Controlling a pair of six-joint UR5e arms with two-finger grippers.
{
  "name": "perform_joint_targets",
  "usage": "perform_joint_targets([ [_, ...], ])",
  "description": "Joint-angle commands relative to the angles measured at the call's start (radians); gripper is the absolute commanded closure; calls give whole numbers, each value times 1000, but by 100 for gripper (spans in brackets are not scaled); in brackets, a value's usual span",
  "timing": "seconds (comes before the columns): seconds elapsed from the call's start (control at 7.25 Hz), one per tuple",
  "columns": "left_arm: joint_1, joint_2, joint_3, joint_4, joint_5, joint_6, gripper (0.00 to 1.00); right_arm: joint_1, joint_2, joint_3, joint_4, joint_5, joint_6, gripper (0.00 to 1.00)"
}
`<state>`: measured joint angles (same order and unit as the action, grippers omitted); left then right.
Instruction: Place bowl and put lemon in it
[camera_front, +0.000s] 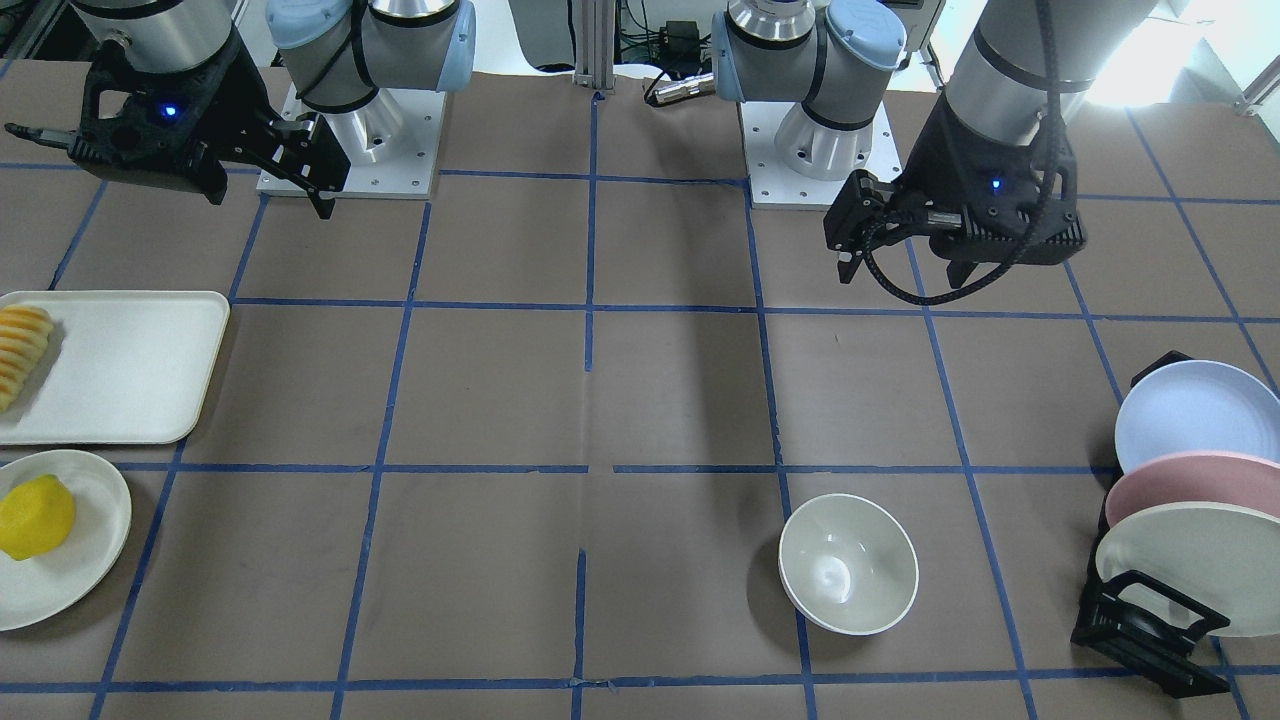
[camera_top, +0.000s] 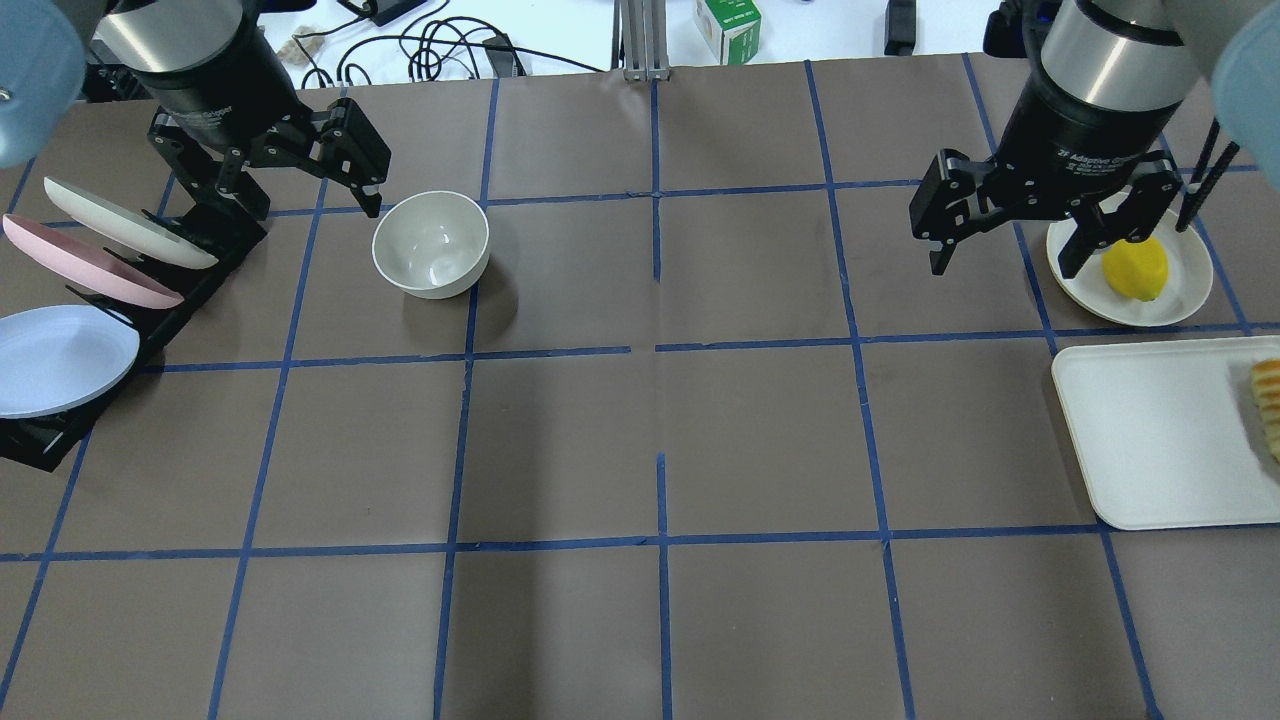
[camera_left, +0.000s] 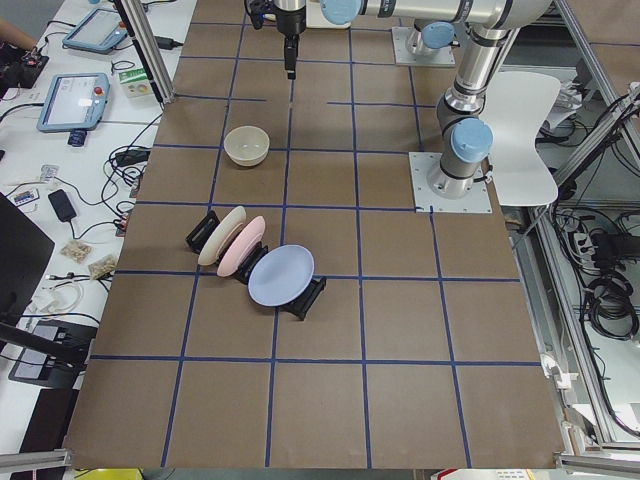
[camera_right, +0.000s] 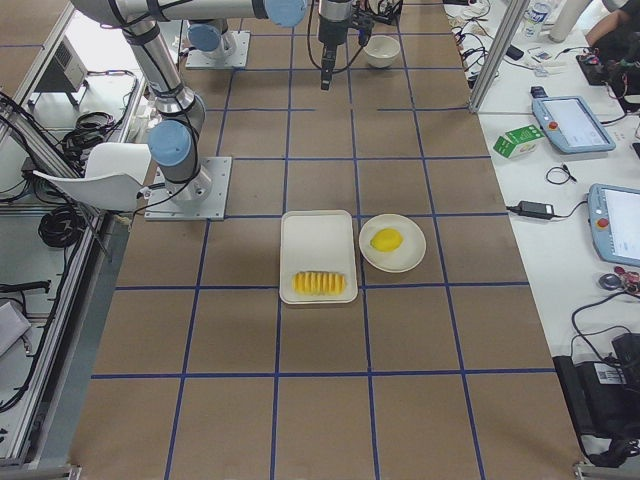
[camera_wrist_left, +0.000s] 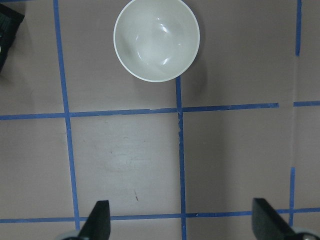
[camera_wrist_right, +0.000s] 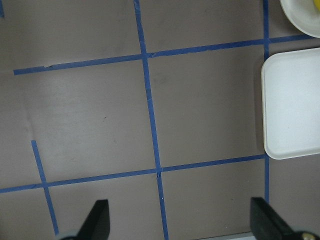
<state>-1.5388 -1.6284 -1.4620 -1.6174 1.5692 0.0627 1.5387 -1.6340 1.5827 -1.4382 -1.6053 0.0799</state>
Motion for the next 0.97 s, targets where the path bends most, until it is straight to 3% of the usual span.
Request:
perform_joint_targets([
  [0.0,6,18,-6,-9,0,3,0,1,0,2,-1,-1,1,0],
  [0.41,14,-37,-21,26,-17,9,0,-17,28,2,-30,-8,-6,0],
  [0.69,89,-205,-11,167,-82,26,0,-188,100,-4,-117,-10,-69,0],
  [0.83,142,-288,-14,233,-95,114,0,-272,161,-6,-213,-10,-247,0],
])
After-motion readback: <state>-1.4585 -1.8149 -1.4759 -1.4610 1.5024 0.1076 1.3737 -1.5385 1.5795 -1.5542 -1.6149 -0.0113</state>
